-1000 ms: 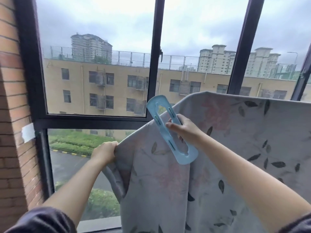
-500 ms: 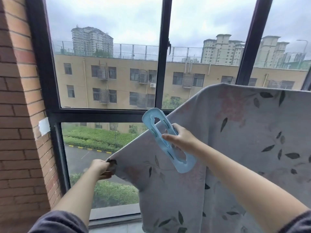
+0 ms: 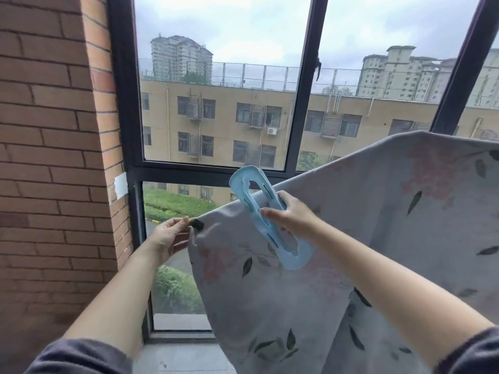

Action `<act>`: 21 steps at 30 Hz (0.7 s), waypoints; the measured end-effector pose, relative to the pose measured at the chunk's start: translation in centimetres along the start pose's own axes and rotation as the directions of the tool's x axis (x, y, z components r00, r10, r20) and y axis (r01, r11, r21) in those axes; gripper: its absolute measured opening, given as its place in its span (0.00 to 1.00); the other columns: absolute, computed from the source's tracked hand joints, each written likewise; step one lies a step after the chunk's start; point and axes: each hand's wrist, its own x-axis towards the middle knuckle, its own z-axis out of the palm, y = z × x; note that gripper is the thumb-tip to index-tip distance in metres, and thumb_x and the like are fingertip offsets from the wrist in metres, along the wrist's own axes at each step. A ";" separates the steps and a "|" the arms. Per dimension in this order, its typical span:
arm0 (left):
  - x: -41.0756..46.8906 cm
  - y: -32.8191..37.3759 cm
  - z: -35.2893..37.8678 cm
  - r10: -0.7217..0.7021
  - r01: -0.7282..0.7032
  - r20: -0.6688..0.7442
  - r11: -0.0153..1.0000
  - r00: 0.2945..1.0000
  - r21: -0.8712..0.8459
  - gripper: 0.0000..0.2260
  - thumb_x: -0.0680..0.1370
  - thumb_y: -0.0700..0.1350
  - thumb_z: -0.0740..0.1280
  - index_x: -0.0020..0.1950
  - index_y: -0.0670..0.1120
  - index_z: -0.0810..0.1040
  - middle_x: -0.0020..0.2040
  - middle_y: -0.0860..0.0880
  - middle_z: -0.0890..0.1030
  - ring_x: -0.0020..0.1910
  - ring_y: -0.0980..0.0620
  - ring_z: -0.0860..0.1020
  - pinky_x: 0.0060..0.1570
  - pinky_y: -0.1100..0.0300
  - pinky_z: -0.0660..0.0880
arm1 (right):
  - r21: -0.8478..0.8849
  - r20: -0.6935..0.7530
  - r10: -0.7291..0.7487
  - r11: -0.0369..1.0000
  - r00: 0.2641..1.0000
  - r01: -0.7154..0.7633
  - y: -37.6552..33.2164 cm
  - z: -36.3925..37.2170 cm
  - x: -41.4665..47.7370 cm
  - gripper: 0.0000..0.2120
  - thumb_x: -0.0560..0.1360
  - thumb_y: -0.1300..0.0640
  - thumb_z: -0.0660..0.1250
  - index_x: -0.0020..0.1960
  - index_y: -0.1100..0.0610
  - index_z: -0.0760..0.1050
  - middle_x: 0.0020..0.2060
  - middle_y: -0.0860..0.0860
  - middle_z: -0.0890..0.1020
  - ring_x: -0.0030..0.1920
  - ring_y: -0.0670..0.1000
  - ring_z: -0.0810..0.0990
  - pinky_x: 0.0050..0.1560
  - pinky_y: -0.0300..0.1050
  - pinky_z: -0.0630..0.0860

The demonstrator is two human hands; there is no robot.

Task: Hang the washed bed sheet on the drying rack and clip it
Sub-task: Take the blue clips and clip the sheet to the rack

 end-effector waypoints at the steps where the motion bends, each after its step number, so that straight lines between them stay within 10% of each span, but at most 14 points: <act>1: 0.1 -0.1 0.1 -0.015 0.015 0.002 0.999 1.000 0.035 0.05 0.77 0.44 0.66 0.47 0.42 0.75 0.36 0.46 0.83 0.33 0.50 0.81 0.35 0.57 0.80 | 0.001 0.000 -0.002 1.000 1.000 0.002 -0.1 0.2 0.1 0.11 0.69 0.44 0.68 0.48 0.47 0.73 0.41 0.46 0.80 0.44 0.48 0.80 0.45 0.45 0.75; 9: 0.8 0.6 2.3 -0.290 0.256 -0.162 0.945 0.943 -0.202 0.15 0.76 0.34 0.58 0.29 0.41 0.68 0.17 0.51 0.68 0.12 0.58 0.64 0.12 0.71 0.59 | -0.012 -0.007 -0.005 1.000 1.000 0.005 -0.6 0.7 0.9 0.16 0.64 0.40 0.66 0.47 0.46 0.73 0.41 0.46 0.80 0.43 0.48 0.80 0.48 0.50 0.78; 13: 1.9 -0.9 3.2 -0.254 0.187 -0.354 0.959 0.900 -0.213 0.07 0.74 0.33 0.61 0.42 0.41 0.77 0.38 0.44 0.80 0.27 0.49 0.75 0.27 0.60 0.73 | -0.017 -0.012 -0.011 1.000 1.000 0.011 0.2 0.0 0.4 0.15 0.64 0.40 0.66 0.47 0.45 0.73 0.41 0.45 0.80 0.44 0.48 0.80 0.49 0.48 0.77; 17: 2.2 -2.2 4.1 0.026 0.126 -0.488 0.952 0.872 0.278 0.11 0.74 0.33 0.61 0.41 0.46 0.79 0.48 0.44 0.82 0.44 0.45 0.77 0.46 0.55 0.76 | -0.039 -0.031 0.001 0.999 1.000 -0.003 1.1 -1.6 -0.3 0.17 0.63 0.40 0.66 0.49 0.45 0.72 0.42 0.45 0.80 0.46 0.48 0.79 0.50 0.46 0.74; 21: 1.0 -3.2 8.2 0.243 -0.019 -0.213 0.700 0.946 0.713 0.07 0.74 0.41 0.64 0.50 0.48 0.77 0.51 0.48 0.80 0.49 0.48 0.76 0.48 0.57 0.72 | -0.048 -0.077 0.011 0.999 0.997 -0.015 2.3 -4.3 -1.3 0.12 0.68 0.44 0.68 0.50 0.46 0.72 0.42 0.44 0.80 0.46 0.46 0.79 0.47 0.43 0.74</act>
